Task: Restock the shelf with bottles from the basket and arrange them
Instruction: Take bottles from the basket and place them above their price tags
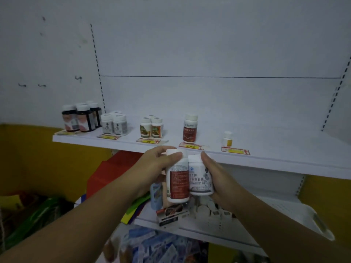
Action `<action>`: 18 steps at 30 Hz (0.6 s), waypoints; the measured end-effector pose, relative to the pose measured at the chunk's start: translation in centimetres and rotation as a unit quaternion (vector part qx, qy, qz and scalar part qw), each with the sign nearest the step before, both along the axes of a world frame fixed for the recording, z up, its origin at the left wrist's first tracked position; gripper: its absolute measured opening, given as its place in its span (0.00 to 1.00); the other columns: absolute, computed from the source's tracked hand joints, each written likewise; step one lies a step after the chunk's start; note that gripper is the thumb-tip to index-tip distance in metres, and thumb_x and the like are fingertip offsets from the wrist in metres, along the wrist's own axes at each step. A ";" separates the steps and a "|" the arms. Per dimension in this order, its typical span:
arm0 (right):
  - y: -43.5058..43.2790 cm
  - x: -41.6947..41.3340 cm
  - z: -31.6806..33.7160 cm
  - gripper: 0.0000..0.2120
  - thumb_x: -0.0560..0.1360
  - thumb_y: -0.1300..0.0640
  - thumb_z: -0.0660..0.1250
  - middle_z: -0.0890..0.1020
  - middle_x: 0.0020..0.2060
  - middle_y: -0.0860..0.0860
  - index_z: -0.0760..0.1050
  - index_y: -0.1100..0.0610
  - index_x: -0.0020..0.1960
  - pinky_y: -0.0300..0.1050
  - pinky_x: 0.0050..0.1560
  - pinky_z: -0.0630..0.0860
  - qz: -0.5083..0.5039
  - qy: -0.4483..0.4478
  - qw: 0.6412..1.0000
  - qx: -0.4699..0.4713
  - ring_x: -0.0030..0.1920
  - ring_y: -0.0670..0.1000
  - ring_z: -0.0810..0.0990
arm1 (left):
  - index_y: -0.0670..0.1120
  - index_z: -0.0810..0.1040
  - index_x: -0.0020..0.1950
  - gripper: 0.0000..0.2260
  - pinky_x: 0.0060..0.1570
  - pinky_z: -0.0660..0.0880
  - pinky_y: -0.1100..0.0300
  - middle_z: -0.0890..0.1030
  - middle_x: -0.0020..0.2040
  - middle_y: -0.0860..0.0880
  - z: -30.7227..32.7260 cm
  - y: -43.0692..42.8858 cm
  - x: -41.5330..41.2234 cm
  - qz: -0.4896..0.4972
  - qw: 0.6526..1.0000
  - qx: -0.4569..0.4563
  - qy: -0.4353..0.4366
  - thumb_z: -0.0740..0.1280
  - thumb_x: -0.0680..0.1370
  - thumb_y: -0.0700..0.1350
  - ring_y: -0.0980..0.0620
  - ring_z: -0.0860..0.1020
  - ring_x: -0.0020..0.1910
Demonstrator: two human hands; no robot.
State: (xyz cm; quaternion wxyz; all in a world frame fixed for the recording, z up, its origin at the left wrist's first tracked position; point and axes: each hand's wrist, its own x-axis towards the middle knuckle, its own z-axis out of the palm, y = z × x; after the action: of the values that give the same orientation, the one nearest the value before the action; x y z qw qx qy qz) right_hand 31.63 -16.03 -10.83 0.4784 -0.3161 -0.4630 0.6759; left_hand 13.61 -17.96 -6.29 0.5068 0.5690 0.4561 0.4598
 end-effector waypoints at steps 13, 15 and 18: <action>8.3 3.9 10.4 0.26 0.65 0.46 0.66 0.83 0.51 0.61 0.77 0.60 0.58 0.51 0.49 0.81 -0.107 -0.138 0.962 0.210 0.51 0.58 0.83 | 0.45 0.79 0.54 0.12 0.44 0.78 0.59 0.83 0.48 0.47 9.7 9.4 1.6 0.018 0.988 0.130 0.084 0.72 0.72 0.43 0.50 0.82 0.46; 9.6 5.2 11.2 0.26 0.65 0.45 0.65 0.84 0.49 0.59 0.77 0.59 0.57 0.48 0.47 0.81 -0.114 -0.154 0.955 0.228 0.50 0.57 0.84 | 0.43 0.78 0.55 0.12 0.45 0.80 0.58 0.82 0.51 0.44 11.0 11.2 2.6 0.016 0.985 0.141 0.102 0.71 0.72 0.44 0.48 0.82 0.49; 11.3 7.2 11.7 0.25 0.64 0.43 0.64 0.85 0.46 0.56 0.78 0.57 0.55 0.46 0.45 0.81 -0.124 -0.164 0.950 0.236 0.46 0.54 0.84 | 0.43 0.76 0.56 0.15 0.43 0.81 0.57 0.81 0.53 0.43 12.4 14.0 4.4 0.026 0.981 0.151 0.115 0.72 0.71 0.45 0.47 0.82 0.48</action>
State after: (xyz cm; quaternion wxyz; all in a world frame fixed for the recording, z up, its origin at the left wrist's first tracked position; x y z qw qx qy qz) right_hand 38.80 -4.74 0.90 0.5370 -0.3553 -0.6385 0.4217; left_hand 17.97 -3.92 6.14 0.3472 0.6763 0.4511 0.4676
